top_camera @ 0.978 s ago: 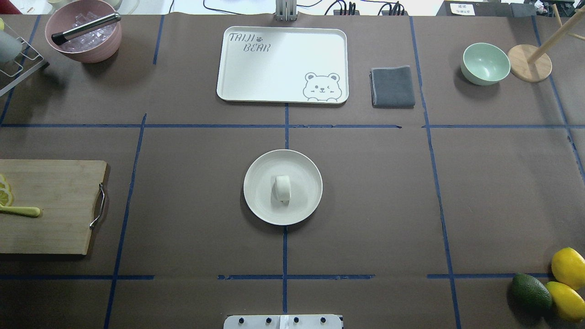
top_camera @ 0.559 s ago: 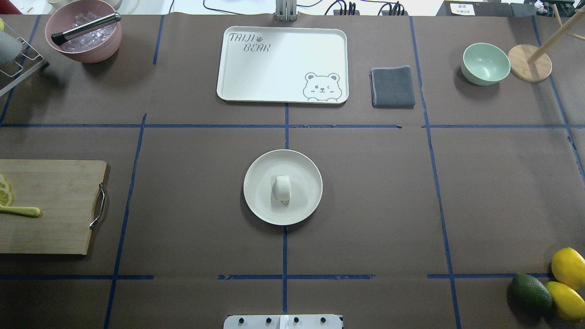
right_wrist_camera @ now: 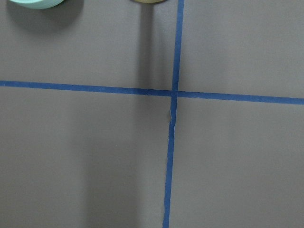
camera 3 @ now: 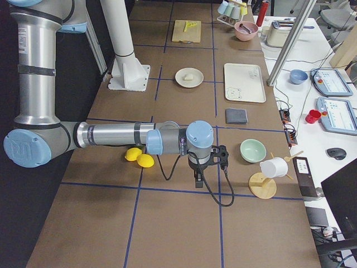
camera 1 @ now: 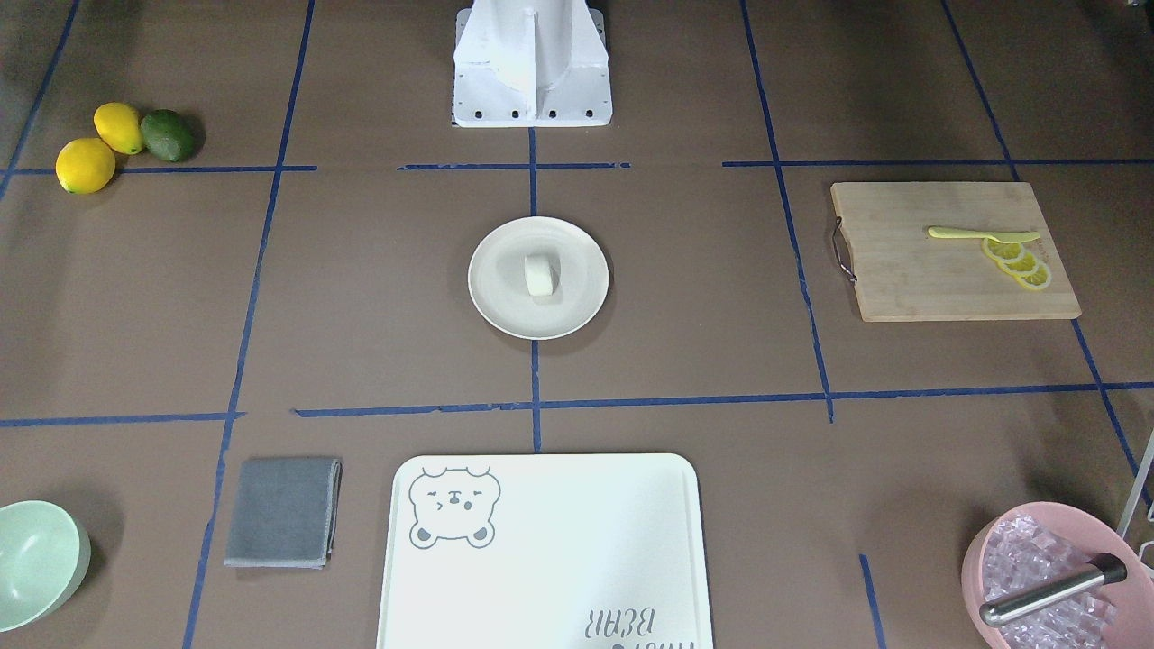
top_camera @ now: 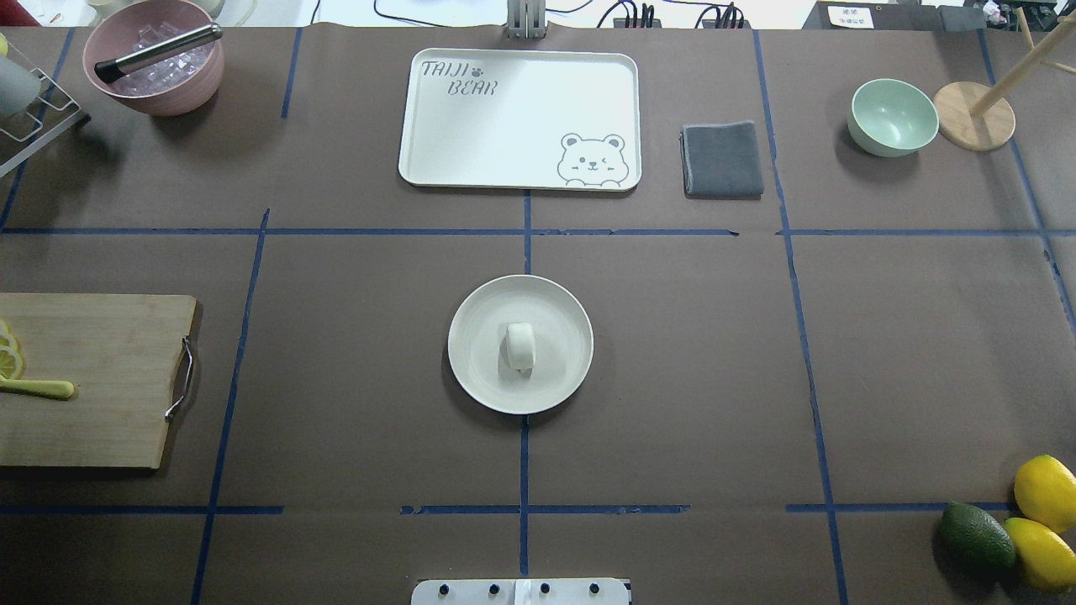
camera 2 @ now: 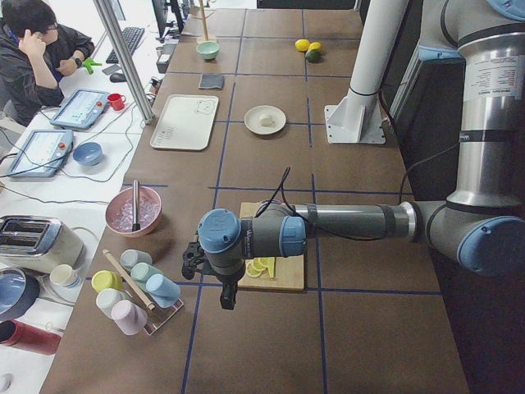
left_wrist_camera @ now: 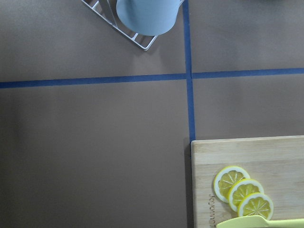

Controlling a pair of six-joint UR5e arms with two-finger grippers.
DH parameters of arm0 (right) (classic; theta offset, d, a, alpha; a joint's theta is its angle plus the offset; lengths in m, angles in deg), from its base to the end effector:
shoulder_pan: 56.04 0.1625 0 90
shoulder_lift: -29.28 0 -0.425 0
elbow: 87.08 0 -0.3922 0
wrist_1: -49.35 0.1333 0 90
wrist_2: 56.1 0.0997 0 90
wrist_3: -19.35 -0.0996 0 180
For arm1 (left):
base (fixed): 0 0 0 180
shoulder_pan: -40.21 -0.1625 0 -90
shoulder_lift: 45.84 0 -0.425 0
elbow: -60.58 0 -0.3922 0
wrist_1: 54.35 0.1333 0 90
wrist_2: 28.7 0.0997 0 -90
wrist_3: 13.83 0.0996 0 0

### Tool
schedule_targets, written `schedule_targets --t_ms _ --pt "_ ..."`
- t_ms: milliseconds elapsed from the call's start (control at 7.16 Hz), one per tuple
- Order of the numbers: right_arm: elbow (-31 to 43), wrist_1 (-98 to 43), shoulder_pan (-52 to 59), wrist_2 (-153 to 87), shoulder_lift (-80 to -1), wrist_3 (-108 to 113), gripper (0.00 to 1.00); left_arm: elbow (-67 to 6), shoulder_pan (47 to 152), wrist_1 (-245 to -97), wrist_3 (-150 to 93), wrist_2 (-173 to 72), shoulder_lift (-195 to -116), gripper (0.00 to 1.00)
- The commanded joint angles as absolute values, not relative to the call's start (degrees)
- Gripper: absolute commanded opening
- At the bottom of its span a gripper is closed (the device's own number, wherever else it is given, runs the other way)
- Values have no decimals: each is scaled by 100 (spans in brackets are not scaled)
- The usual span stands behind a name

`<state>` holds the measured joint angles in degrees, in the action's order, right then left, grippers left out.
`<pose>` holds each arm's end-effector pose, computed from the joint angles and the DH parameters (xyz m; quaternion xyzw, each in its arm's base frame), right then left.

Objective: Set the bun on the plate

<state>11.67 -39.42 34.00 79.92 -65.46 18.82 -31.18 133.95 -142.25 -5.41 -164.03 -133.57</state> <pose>0.0620 -0.4617 0.6184 0.0404 -0.3907 -0.0133 0.9196 -0.0931 -0.4667 0.6651 0.0199 0.3853 0.0289 0.9221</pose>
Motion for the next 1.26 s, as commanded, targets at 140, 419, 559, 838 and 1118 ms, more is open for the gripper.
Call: schedule_targets --t_ms 140,419,559,838,1118 --pt "1154 -3942 3388 7995 -6556 1882 99 -3118 13382 -14506 -539 -16142 -13338 100" --pt "1145 -3942 3388 7995 -6565 1882 99 -3118 13382 -14479 -574 -16151 -13338 100" --pt "1154 -3942 3388 8004 -6565 1882 99 -3118 13382 -14479 -583 -16151 -13346 100" --pt "1154 -3933 3388 8021 -6556 1882 99 -3118 13382 -14479 -592 -16159 -13347 100" --pt "1163 -3942 3405 8021 -6547 1882 99 -3118 13382 -14471 -592 -16168 -13347 100"
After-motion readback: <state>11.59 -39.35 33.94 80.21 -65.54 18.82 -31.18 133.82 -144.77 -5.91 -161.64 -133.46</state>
